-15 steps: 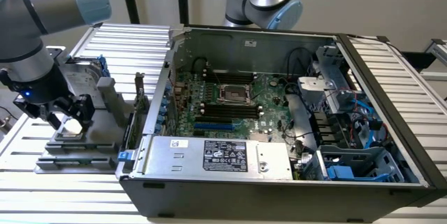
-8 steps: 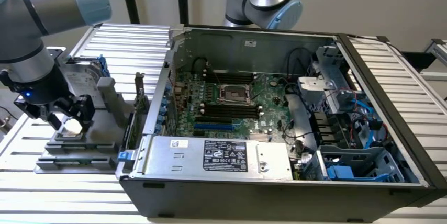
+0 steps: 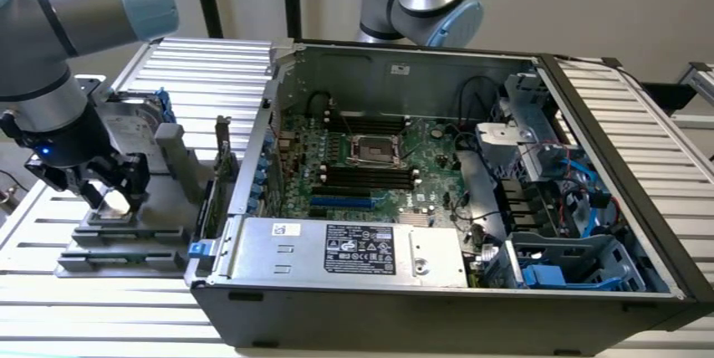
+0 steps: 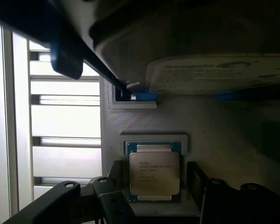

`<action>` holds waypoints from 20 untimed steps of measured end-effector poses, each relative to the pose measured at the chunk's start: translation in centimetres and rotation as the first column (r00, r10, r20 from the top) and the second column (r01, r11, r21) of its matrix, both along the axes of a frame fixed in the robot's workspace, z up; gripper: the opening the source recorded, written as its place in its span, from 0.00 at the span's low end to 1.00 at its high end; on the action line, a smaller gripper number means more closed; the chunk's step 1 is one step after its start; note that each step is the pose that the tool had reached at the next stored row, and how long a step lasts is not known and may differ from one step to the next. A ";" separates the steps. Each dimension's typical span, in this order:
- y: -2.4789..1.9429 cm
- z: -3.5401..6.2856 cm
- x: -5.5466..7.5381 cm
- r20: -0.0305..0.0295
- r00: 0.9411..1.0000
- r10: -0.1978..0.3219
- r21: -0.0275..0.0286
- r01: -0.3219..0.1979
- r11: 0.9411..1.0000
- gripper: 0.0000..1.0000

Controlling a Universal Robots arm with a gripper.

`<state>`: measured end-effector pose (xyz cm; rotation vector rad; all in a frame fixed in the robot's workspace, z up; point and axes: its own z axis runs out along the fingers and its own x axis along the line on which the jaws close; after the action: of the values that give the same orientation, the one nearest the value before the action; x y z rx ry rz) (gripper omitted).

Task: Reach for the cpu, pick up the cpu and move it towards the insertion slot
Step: 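Pick up the cpu and move it towards the insertion slot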

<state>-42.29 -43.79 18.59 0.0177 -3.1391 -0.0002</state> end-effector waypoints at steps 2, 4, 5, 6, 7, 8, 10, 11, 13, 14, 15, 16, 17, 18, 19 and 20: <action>0.00 0.00 0.0 0.000 1.000 0.000 0.000 0.000 1.000 0.62; 0.02 0.00 0.0 0.000 1.000 0.000 0.000 0.000 1.000 0.62; 0.04 -0.01 0.0 0.000 1.000 0.000 0.000 0.000 1.000 0.62; 0.06 0.00 0.0 0.000 1.000 0.000 0.000 0.000 1.000 0.62; 0.08 0.00 0.0 0.000 1.000 0.000 0.000 0.000 1.000 0.62; 0.10 0.00 0.0 0.000 1.000 0.000 0.000 0.000 1.000 0.62; 0.11 -0.01 0.0 0.000 1.000 0.000 0.000 0.000 1.000 0.62; 0.11 -0.01 0.0 0.000 1.000 0.000 -0.001 0.000 1.000 0.62; 0.12 -0.02 0.0 0.000 1.000 0.000 -0.001 0.000 1.000 0.62; 0.12 -0.02 0.0 0.000 1.000 0.000 -0.001 0.000 1.000 0.62; 0.12 -0.04 0.0 0.000 1.000 0.000 -0.001 0.000 1.000 0.62; 0.12 -0.04 0.0 0.000 1.000 0.000 -0.001 0.000 1.000 0.60; 0.12 -0.03 0.0 0.000 1.000 0.000 -0.001 0.000 1.000 0.60; 0.12 -0.04 0.0 0.000 1.000 0.000 -0.001 0.000 1.000 0.55; 0.12 -0.03 0.0 0.000 1.000 0.000 -0.001 0.000 1.000 0.55; 0.12 -0.04 0.0 0.000 1.000 0.000 -0.001 0.000 1.000 0.55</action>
<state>-42.28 -43.67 18.55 0.0177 -3.1389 0.0011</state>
